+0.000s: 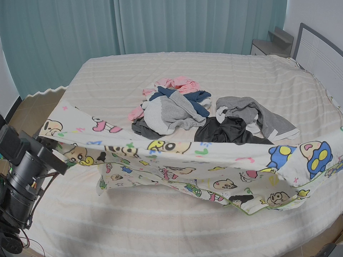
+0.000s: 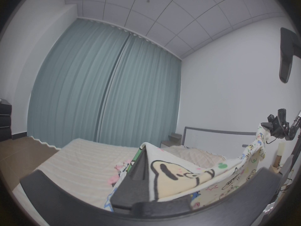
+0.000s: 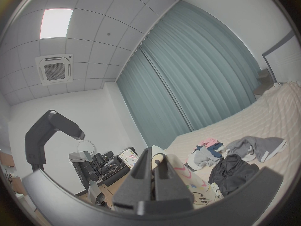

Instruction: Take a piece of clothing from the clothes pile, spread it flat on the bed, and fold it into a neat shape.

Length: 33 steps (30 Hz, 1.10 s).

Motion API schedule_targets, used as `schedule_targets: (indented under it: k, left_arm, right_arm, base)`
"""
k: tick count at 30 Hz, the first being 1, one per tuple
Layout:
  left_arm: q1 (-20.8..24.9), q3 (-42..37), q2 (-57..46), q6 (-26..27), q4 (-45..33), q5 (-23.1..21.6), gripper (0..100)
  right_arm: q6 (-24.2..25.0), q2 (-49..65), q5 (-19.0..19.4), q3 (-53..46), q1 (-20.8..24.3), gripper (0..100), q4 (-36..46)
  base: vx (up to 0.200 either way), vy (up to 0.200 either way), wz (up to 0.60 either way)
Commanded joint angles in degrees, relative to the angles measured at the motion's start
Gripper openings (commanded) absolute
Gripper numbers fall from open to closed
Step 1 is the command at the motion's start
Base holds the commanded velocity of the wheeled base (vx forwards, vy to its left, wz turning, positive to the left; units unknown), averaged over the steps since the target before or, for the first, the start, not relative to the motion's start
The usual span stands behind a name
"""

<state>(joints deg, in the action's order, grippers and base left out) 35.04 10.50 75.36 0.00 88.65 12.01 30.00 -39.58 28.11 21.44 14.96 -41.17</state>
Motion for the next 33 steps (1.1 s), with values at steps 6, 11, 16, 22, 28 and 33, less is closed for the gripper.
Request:
schedule_targets:
  k: [6, 11, 16, 22, 28, 33]
  left_arm:
    - [-1.9, 4.0, -7.2, 0.7, 0.3, 0.1, 0]
    - [-2.2, 4.6, -8.3, 1.6, 0.2, 0.0, 0]
    - [-2.2, 4.6, -8.4, 2.6, 0.2, 0.0, 0]
    - [-2.2, 4.6, -8.3, 2.5, 0.2, 0.0, 0]
    - [-2.2, 4.4, -8.2, 2.3, 0.2, 0.0, 0]
    - [-2.2, 4.3, -8.2, 2.4, 0.2, 0.0, 0]
  right_arm:
    - [0.3, 4.0, 0.2, 1.1, -0.3, 0, -0.5]
    - [0.3, 4.6, 0.3, 1.1, -0.3, 0, -1.3]
    - [0.3, 5.1, 0.4, 1.1, -0.3, 0, -1.7]
    - [0.4, 4.8, 0.7, 0.4, -0.3, 0, -1.5]
    - [0.4, 5.0, 0.7, 0.4, -0.3, 0, -1.5]
    - [0.4, 5.0, 0.7, 0.4, -0.3, 0, -1.5]
  base:
    - [0.000, 0.000, 0.00]
    - [0.000, 0.000, 0.00]
    - [0.000, 0.000, 0.00]
    - [0.000, 0.000, 0.00]
    - [-0.200, 0.000, 0.00]
    - [-0.200, 0.000, 0.00]
